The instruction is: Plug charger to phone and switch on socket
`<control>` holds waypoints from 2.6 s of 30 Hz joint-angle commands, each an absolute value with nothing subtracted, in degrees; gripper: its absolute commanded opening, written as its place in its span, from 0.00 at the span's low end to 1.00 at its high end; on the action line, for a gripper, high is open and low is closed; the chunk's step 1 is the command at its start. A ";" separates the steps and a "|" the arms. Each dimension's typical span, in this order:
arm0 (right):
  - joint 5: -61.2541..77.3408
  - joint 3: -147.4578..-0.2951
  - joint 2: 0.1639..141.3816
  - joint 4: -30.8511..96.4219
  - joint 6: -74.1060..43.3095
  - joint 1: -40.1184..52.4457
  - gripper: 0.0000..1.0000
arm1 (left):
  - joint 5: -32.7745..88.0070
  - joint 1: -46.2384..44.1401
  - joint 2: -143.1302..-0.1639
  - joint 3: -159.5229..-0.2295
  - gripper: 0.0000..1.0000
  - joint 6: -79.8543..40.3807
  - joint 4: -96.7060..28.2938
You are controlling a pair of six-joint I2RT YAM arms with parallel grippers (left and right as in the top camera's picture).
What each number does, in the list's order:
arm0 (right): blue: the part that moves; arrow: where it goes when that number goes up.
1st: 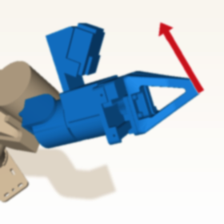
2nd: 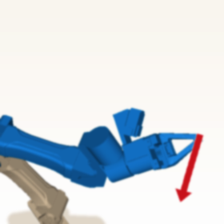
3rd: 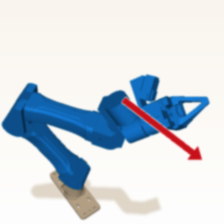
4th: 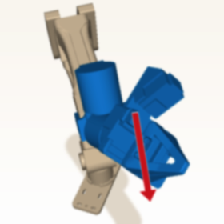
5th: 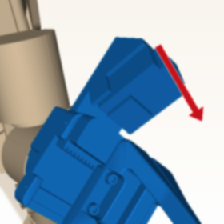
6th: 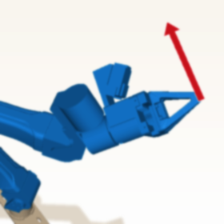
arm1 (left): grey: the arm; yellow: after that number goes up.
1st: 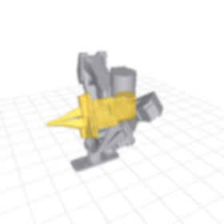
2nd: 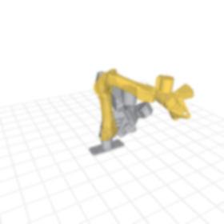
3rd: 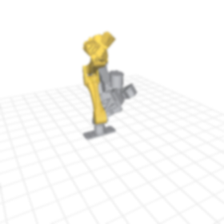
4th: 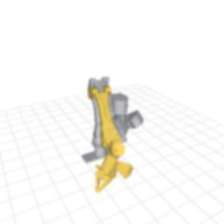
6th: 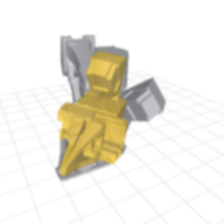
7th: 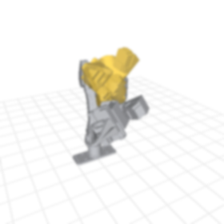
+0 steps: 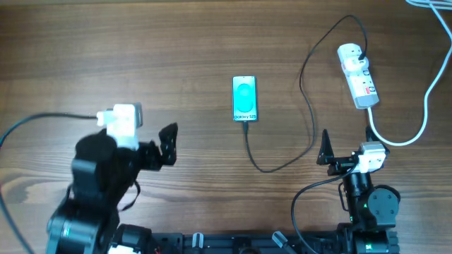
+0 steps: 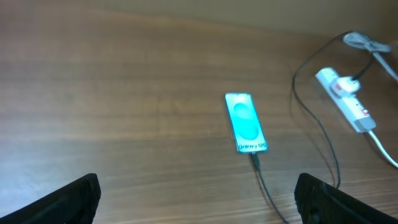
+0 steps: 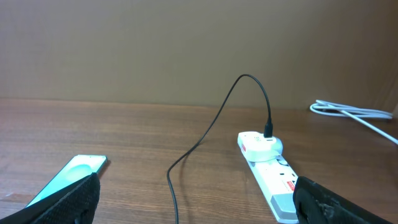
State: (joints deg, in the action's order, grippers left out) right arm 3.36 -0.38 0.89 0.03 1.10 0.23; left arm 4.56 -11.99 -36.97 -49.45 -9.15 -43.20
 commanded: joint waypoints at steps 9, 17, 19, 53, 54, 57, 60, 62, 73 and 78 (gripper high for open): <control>2.76 -0.30 0.21 -0.03 -0.01 -0.01 1.00 | 5.10 -5.93 -15.40 -35.22 1.00 -4.78 -42.00; 2.79 -0.30 0.21 -0.03 -0.01 -0.01 1.00 | 5.04 -1.15 -11.84 -33.15 1.00 -4.69 -40.80; 2.79 -0.30 0.21 -0.03 -0.03 -0.01 1.00 | 5.06 -1.15 -11.00 -31.09 1.00 -4.69 -37.54; 2.76 -0.30 0.21 -0.03 -0.01 -0.01 1.00 | -0.23 1.80 -0.16 -0.32 1.00 -6.24 -0.27; 2.76 -0.30 0.21 -0.03 -0.01 -0.01 1.00 | -0.84 1.78 -0.16 -0.32 1.00 -6.26 -1.85; 2.76 -0.30 0.21 -0.03 -0.01 -0.01 1.00 | -2.02 1.96 -0.16 -0.32 1.00 -6.17 -4.14; 2.76 -0.30 0.21 -0.03 -0.01 -0.01 1.00 | -1.30 3.14 -0.16 -0.32 1.00 -6.09 -4.25; 2.76 -0.30 0.21 -0.03 -0.01 -0.01 1.00 | 0.40 3.62 -0.16 -0.32 1.00 -2.87 -4.45; 2.76 -0.30 0.21 -0.03 -0.01 -0.01 1.00 | 0.58 3.42 -0.16 -0.32 1.00 0.60 -4.54; 2.76 -0.30 0.21 -0.03 -0.01 -0.01 1.00 | 0.54 2.85 -0.16 -0.32 1.00 1.30 -4.54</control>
